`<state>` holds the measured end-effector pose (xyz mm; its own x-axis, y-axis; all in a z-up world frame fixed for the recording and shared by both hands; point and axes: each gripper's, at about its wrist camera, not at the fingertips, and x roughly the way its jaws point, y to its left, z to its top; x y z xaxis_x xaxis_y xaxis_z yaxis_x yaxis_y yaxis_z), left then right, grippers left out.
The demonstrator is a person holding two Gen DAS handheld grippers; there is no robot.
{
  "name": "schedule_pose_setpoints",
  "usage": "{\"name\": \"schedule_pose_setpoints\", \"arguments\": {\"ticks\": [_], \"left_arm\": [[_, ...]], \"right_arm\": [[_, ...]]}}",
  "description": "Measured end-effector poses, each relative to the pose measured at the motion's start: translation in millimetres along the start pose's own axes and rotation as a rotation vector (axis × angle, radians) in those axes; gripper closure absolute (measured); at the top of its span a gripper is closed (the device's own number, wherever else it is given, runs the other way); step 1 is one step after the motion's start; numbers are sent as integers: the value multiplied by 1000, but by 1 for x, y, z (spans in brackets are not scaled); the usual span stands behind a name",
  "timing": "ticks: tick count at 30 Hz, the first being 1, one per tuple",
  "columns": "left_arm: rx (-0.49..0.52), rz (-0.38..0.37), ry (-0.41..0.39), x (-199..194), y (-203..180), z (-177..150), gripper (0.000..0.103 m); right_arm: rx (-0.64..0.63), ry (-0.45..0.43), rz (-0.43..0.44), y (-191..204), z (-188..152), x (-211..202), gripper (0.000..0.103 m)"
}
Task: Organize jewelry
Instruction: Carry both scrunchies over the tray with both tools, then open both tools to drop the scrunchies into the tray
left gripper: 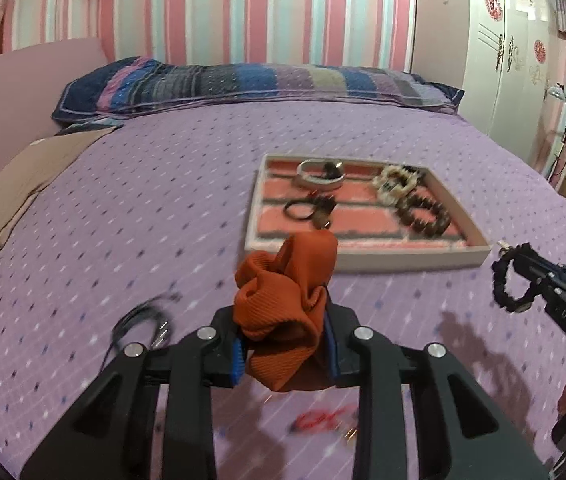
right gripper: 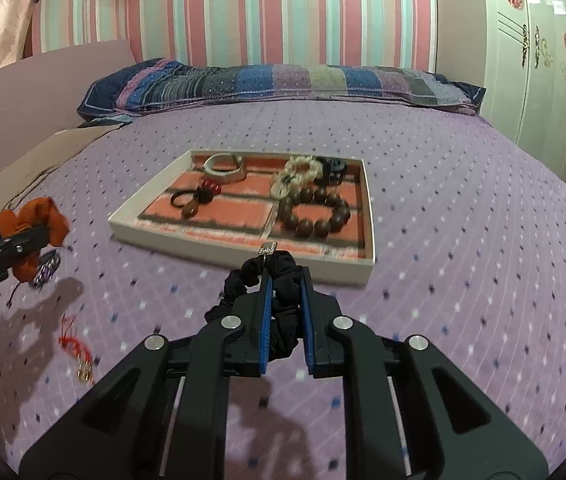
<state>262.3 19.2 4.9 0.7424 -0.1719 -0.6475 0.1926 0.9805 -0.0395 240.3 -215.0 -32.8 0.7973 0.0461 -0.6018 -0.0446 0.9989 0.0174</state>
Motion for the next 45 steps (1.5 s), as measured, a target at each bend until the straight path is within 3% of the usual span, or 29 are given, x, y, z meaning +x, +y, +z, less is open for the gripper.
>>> {"name": "schedule_pose_setpoints", "arguments": {"ticks": [5, 12, 25, 35, 41, 45], "left_arm": [[-36, -35, 29, 36, -14, 35, 73], [-57, -14, 88, 96, -28, 67, 73], [-8, 60, 181, 189, -41, 80, 72], [16, 70, 201, 212, -39, 85, 68], [-1, 53, 211, 210, -34, 84, 60], [15, 71, 187, 198, -34, 85, 52]], "right_arm": [[-7, 2, -2, -10, 27, 20, 90], [20, 48, -16, -21, 58, 73, 90], [58, 165, -74, -31, 80, 172, 90], [54, 230, -92, -38, 79, 202, 89], [56, 245, -85, -44, 76, 202, 82], [56, 208, -71, -46, 81, 189, 55]]}}
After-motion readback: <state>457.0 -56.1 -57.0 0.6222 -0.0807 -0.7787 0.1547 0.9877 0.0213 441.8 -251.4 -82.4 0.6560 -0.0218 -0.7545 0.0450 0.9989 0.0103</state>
